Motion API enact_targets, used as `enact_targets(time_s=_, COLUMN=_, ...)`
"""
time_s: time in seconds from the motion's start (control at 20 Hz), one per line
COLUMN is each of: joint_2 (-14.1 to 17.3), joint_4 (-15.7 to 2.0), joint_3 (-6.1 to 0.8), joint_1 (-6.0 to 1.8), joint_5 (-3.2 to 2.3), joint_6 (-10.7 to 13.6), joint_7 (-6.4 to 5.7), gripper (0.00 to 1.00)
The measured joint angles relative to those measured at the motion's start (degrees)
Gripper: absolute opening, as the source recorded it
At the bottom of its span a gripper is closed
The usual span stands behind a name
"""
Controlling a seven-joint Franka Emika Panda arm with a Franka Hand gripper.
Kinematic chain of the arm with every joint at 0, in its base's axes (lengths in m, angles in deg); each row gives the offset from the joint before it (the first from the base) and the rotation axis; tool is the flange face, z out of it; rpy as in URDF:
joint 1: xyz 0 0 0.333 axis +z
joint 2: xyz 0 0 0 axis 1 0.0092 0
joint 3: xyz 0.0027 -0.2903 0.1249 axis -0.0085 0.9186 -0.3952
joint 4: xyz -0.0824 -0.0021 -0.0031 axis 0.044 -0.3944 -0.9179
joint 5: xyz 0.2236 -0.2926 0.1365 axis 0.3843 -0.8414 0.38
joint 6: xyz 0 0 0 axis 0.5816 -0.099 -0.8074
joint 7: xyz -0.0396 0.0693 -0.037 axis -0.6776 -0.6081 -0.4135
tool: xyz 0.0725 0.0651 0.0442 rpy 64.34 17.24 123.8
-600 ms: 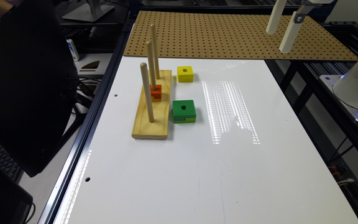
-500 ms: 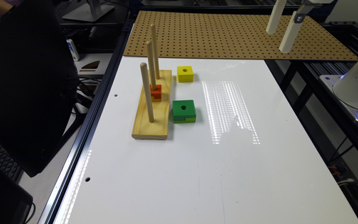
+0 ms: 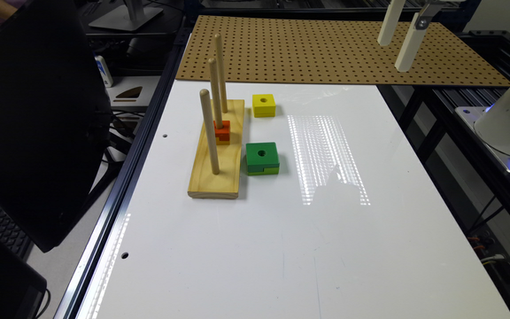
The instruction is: Pick up yellow block.
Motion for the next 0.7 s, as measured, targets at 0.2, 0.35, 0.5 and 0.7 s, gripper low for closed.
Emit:
enact_targets(time_s=0.2, joint_2=0.0, joint_4=-0.02, joint_3=0.0, joint_1=-0.23, joint_5=-0.04, joint_6=0.0, joint_7=0.02, gripper=1.0)
enact_targets(time_s=0.35, joint_2=0.0, joint_4=-0.14, joint_3=0.0, joint_1=-0.74, joint_5=-0.19, joint_6=-0.1, joint_7=0.23, gripper=1.0)
enact_targets(time_s=0.5, joint_2=0.0, joint_4=-0.49, joint_3=0.02, joint_1=-1.84, joint_5=-0.24, joint_6=-0.4, joint_7=1.33, gripper=1.0)
enact_targets(time_s=0.7, joint_2=0.1, joint_4=-0.7, joint_3=0.02, joint_1=-2.79, joint_5=-0.24, joint_6=-0.7, joint_7=2.27, gripper=1.0)
